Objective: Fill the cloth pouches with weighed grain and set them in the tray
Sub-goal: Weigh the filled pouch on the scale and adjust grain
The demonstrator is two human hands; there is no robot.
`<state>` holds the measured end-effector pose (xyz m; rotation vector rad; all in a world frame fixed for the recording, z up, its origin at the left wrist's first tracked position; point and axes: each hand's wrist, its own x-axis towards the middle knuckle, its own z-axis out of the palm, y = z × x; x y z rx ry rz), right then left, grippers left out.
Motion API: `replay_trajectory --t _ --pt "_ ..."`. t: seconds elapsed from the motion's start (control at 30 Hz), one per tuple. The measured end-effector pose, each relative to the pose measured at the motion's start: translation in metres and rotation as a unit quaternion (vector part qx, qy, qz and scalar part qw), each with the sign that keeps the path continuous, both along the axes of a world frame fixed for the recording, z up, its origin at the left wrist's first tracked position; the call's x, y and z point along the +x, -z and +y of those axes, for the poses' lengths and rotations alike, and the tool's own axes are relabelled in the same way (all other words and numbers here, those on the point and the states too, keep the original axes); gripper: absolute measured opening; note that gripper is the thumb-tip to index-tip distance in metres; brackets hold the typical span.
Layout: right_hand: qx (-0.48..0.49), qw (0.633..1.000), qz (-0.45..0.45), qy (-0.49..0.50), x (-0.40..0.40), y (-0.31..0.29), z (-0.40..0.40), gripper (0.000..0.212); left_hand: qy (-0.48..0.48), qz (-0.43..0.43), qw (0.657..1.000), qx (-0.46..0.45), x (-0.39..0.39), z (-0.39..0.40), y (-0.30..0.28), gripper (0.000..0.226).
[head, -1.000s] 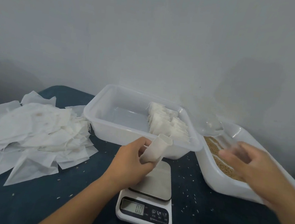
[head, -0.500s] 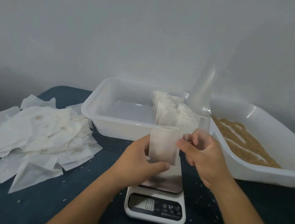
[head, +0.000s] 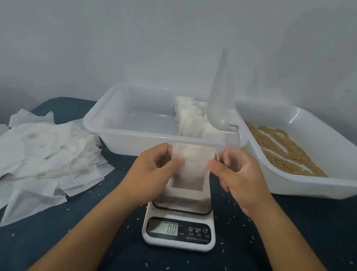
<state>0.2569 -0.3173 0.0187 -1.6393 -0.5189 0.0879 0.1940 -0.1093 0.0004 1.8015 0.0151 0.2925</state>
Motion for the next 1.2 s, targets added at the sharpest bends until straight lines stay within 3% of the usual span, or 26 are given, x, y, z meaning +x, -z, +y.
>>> replay_trajectory --t 0.27,0.7,0.93,1.03,1.2 --pt "-0.058 0.998 0.012 -0.026 0.003 0.010 0.001 0.046 0.041 0.112 0.992 -0.046 0.002 0.007 -0.002 0.017" --pt "-0.152 0.985 -0.037 0.065 0.011 0.026 0.007 0.019 -0.090 0.061 0.979 0.173 0.008 0.013 0.014 0.008" --pt "-0.070 0.989 -0.019 0.126 0.012 0.022 0.007 0.027 -0.139 0.076 0.975 0.156 0.013 0.017 0.016 0.011" --pt "-0.049 0.987 -0.023 0.153 0.013 0.020 0.006 0.035 -0.186 0.066 0.976 0.086 0.016 0.021 0.015 0.009" --pt "-0.026 0.980 -0.049 0.193 0.015 0.020 0.003 0.027 -0.247 0.057 0.967 -0.011 0.019 0.028 0.013 0.009"
